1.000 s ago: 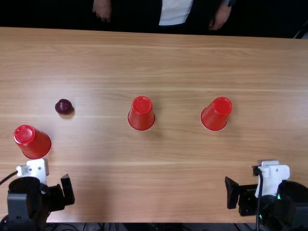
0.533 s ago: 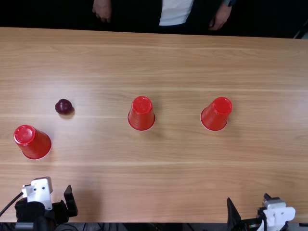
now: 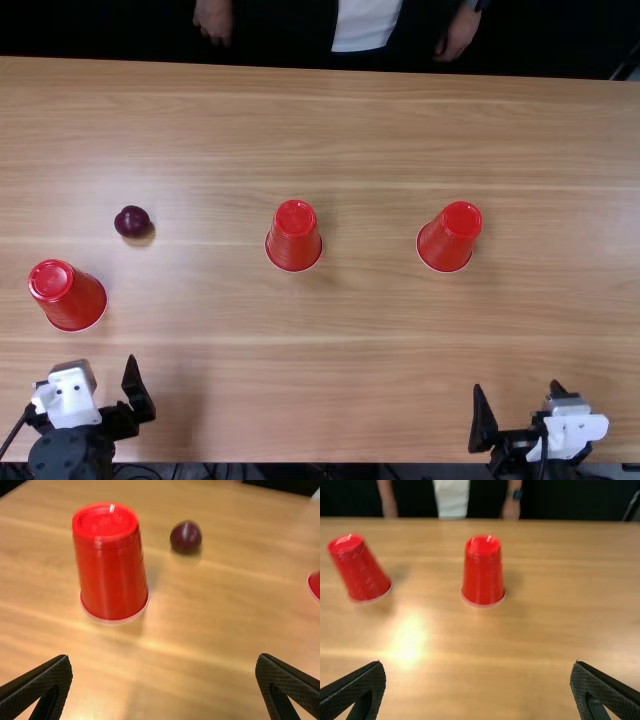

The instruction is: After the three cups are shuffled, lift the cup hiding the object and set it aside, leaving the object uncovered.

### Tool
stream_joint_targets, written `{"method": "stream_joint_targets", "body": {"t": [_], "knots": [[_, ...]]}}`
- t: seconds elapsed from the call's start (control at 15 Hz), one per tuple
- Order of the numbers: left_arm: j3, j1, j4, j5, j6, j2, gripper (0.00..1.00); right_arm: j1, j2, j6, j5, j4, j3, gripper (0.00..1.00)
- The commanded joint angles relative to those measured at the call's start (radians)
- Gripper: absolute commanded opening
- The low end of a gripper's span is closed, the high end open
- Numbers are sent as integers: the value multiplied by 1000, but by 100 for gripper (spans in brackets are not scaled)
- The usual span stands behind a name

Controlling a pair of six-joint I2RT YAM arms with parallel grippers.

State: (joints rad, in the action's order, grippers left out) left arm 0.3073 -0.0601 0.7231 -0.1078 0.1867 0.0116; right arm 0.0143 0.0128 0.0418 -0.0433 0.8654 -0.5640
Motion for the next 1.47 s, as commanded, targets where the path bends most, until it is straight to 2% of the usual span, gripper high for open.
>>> {"method": "stream_joint_targets", "body": {"t": [0.0, 0.2, 0.33, 0.4, 0.47, 0.53, 0.6, 0.8, 0.93, 1.13, 1.2, 1.4], "knots": [[-45, -4, -95, 10, -3, -12, 100, -8, -13, 4, 51, -100, 58, 100], [-132, 3, -425, 12, -4, -12, 100, -5, -13, 1, 40, -577, 200, 100], [-189, 6, -532, 16, -8, -12, 100, -5, -13, -1, 41, -890, 308, 100], [-226, 6, -587, 45, -12, -12, 100, -5, -13, 4, 41, -1008, 374, 100], [-263, 6, -646, 108, -23, -12, 100, -5, -13, 6, 38, -1080, 426, 100], [-295, 5, -672, 150, -34, -12, 100, -5, -13, 8, 36, -1120, 480, 100], [-307, 5, -673, 167, -47, -12, 100, -5, -13, 6, 32, -1129, 510, 100], [-307, 5, -666, 163, -84, -12, 100, -7, -13, 1, 36, -1050, 553, 100], [-307, 5, -666, 167, -84, -12, 100, -7, -13, -1, 36, -949, 553, 100], [-307, 3, -662, 165, -82, -12, 100, -5, -13, 2, 38, -945, 553, 100], [-307, 3, -661, 163, -74, -12, 100, -5, -13, 1, 45, -945, 553, 100], [-307, 3, -661, 163, -73, -12, 100, -5, -13, 4, 41, -945, 552, 100]]}}
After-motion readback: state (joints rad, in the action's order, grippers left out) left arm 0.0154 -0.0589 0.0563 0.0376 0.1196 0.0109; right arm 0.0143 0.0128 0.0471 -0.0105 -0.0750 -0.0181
